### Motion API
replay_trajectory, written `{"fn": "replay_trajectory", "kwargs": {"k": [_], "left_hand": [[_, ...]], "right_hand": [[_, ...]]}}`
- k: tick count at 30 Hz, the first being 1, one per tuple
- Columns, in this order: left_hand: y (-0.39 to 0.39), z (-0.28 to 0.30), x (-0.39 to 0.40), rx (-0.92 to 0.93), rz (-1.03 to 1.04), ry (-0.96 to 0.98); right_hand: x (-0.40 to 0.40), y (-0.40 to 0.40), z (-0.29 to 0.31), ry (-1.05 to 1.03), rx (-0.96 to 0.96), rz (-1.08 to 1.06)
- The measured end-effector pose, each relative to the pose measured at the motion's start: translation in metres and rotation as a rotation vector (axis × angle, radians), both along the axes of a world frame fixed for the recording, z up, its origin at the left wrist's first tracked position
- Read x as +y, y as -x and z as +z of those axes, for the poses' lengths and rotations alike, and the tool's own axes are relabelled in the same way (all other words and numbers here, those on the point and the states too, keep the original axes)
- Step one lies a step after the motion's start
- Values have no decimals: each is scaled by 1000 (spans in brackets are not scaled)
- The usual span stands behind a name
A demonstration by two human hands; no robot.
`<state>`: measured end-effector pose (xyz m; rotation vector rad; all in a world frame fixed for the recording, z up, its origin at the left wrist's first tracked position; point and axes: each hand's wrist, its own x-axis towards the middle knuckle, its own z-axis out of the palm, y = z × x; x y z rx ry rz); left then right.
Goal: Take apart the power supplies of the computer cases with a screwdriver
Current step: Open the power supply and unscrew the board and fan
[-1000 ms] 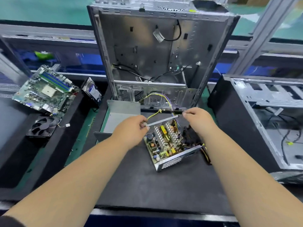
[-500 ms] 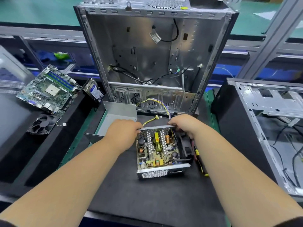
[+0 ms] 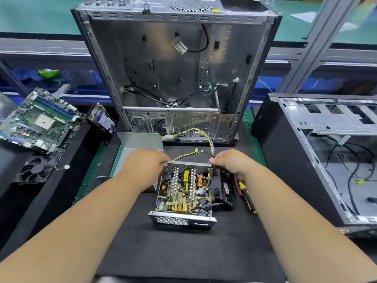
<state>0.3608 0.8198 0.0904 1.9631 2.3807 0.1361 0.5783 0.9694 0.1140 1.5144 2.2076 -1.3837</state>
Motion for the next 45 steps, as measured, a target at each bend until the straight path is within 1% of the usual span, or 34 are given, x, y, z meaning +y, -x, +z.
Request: {"fn": "replay_trajectory", "kwargs": {"k": [3, 7, 10, 13, 18, 23, 25, 28, 29, 31, 32, 34, 40, 43, 45], "left_hand": [[4, 0, 1, -7, -38, 0], [9, 2, 3, -18, -51, 63], [10, 2, 2, -14, -59, 67], [11, 2, 2, -36, -62, 52], [10, 2, 2, -44, -78, 44], [10, 2, 1, -49, -70, 30], [9, 2, 0, -52, -62, 20], [8, 3, 0, -65, -62, 15], [8, 3, 0, -68, -61, 15], [8, 3, 1, -65, -54, 24], [7, 4, 1, -61, -50, 32], [6, 3, 1, -58, -45, 44], [3, 4, 2, -32, -39, 68], [0, 3, 2, -39, -34, 53], [0, 2, 0, -38, -24, 47]], "right_hand": [[0, -2, -14, 72, 101, -149], [-3, -5, -25, 53, 170, -243], [-6, -10, -32, 60, 251, -330], [-7, -13, -34, 69, 252, -360], [-7, -17, -38, 152, 274, -466], [-5, -16, -36, 83, 185, -449], [-3, -16, -39, 140, 206, -459], [-4, -18, -42, 278, 311, -464], [-3, -18, -44, 265, 308, -436], [-4, -17, -45, 159, 269, -384], [-5, -16, -46, 100, 271, -383], [-5, -16, -46, 44, 272, -389], [-4, -18, -42, 94, 183, -391], [-2, -23, -40, 90, 89, -266], [-1, -24, -39, 49, 36, -215]]}}
